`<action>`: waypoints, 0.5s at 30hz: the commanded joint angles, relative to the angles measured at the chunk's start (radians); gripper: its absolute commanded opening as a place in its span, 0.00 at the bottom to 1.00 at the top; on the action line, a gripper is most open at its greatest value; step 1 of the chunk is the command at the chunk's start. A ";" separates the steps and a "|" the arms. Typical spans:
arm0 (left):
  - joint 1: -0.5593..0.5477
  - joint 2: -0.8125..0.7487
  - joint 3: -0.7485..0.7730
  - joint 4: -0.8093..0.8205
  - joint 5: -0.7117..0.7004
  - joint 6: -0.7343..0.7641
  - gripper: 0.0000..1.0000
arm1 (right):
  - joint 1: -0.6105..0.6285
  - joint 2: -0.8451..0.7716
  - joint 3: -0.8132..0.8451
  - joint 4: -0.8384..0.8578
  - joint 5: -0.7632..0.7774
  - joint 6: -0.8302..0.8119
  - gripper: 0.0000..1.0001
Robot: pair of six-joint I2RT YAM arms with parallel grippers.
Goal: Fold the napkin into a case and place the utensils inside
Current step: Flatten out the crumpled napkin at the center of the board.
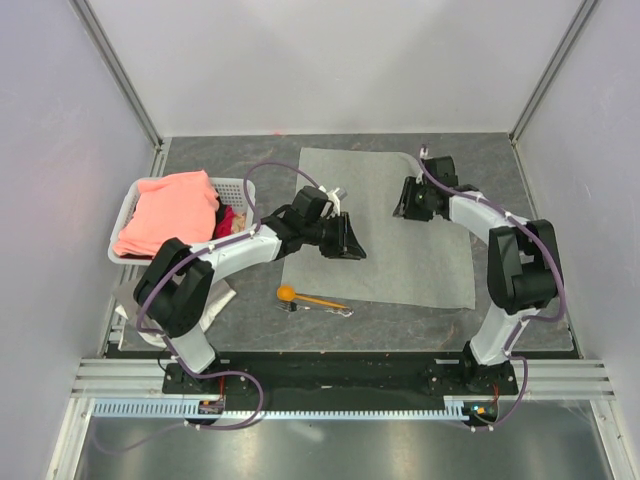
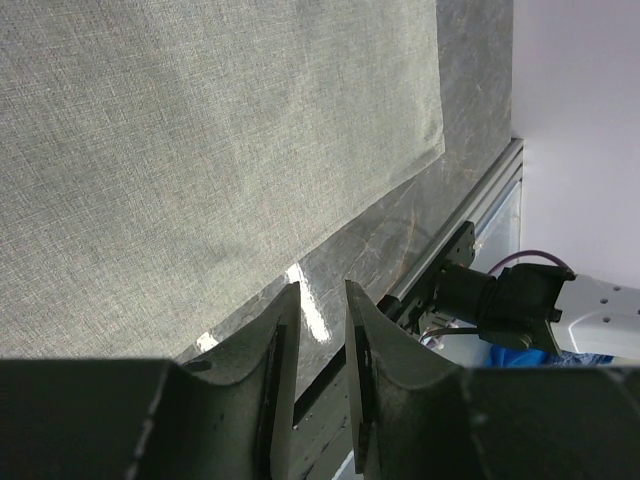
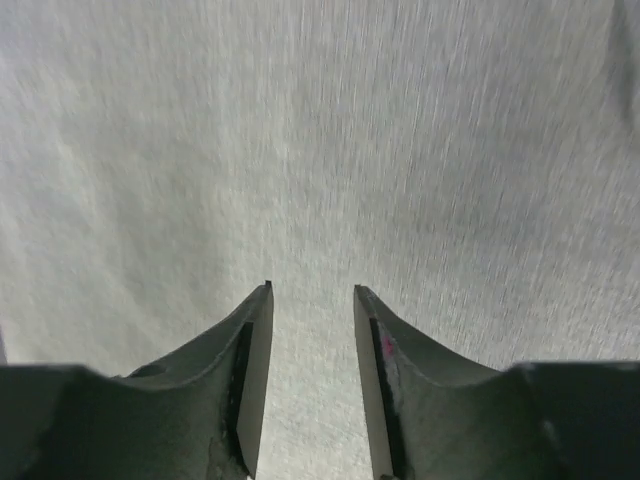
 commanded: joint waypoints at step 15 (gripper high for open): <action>0.000 -0.019 0.015 0.037 0.008 -0.028 0.31 | -0.230 0.246 0.331 -0.019 -0.046 0.130 0.81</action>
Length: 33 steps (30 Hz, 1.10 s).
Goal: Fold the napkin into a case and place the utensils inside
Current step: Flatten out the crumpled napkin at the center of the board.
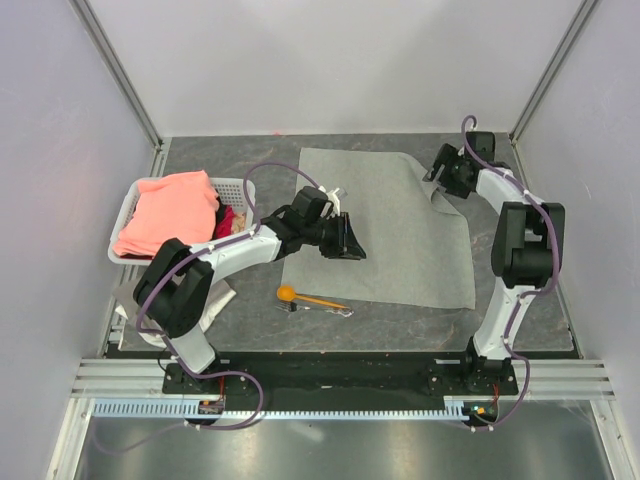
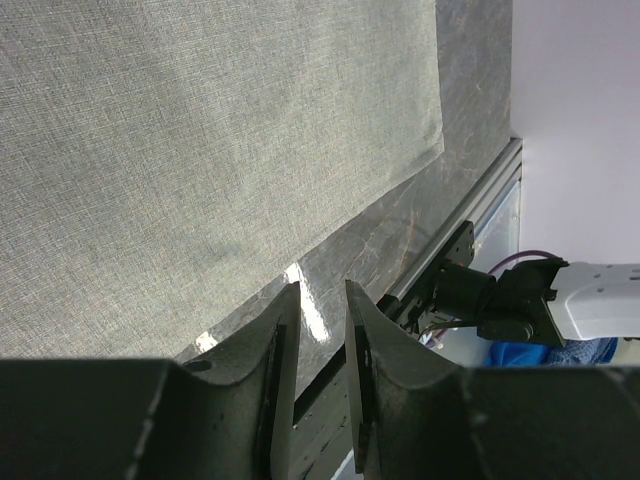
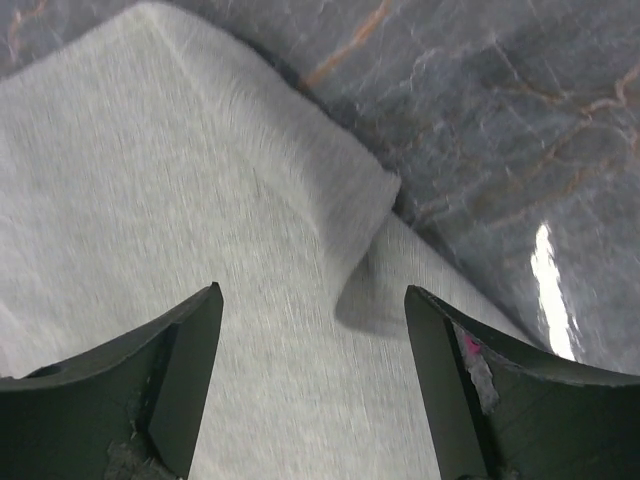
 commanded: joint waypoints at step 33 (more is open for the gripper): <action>0.000 0.011 0.033 0.006 -0.041 -0.014 0.32 | -0.120 0.369 0.360 0.341 -0.020 0.062 0.05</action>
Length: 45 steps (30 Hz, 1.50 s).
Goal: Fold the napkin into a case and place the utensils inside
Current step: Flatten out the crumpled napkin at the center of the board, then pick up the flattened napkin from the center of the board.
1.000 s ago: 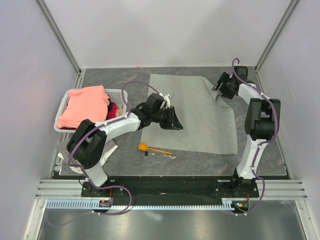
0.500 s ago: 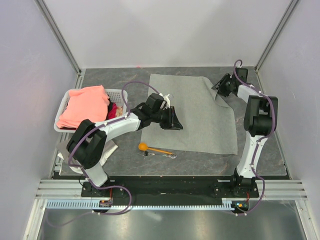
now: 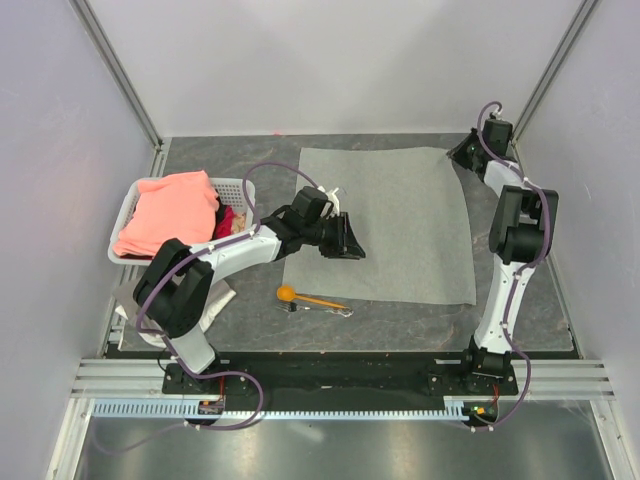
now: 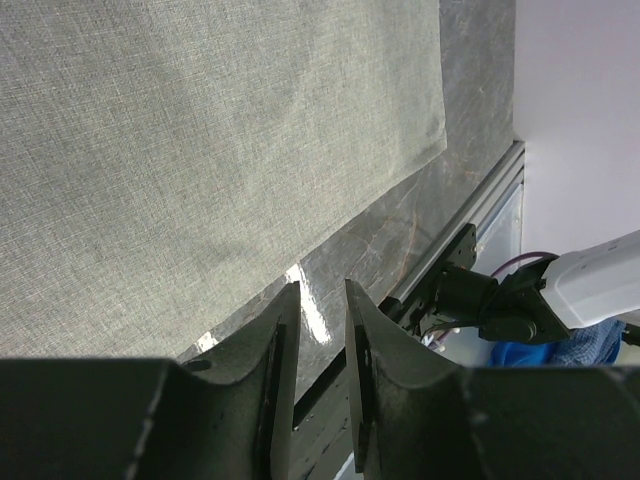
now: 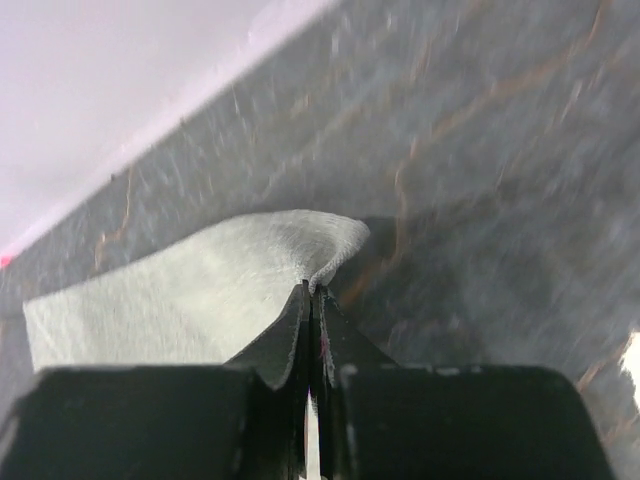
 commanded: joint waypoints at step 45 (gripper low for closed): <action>0.126 -0.215 -0.162 -0.319 -0.410 0.025 0.33 | -0.155 -0.915 -1.025 -0.540 0.444 0.146 0.51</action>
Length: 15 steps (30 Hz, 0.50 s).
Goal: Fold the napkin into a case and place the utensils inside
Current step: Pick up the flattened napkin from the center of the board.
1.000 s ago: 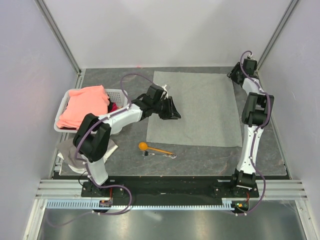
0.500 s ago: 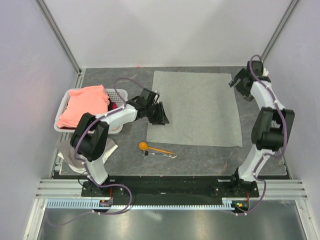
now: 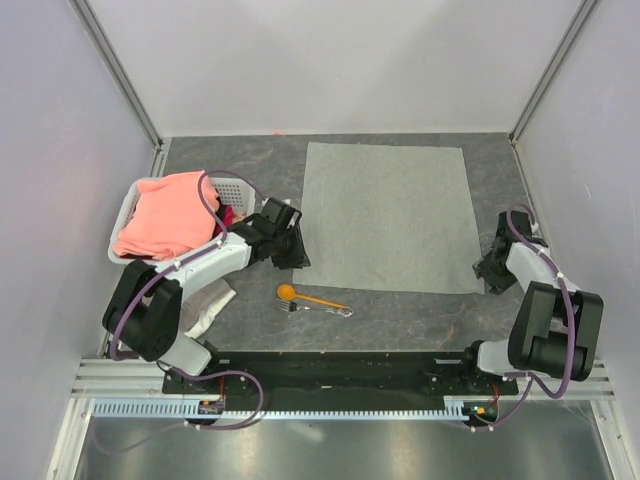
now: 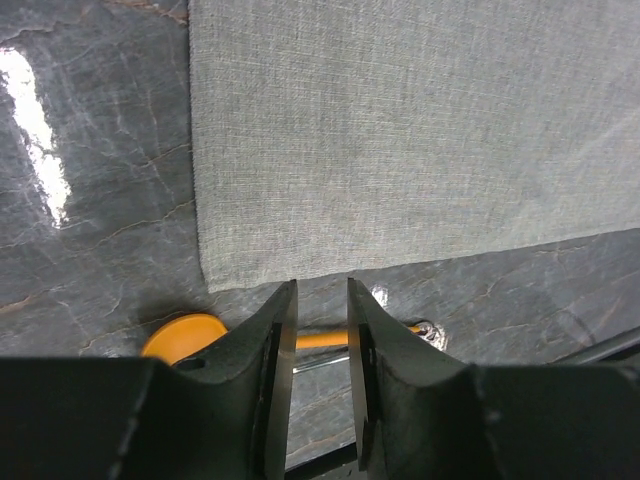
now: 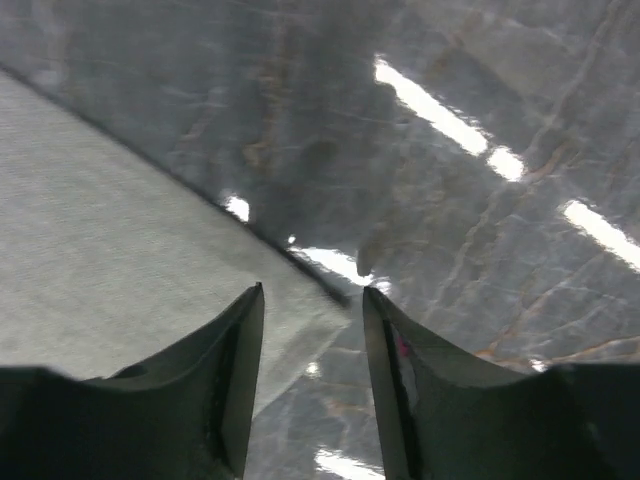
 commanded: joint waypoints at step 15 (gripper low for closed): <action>-0.004 -0.161 -0.116 0.163 -0.004 0.011 0.33 | -0.095 -0.064 -0.146 0.123 -0.101 -0.113 0.57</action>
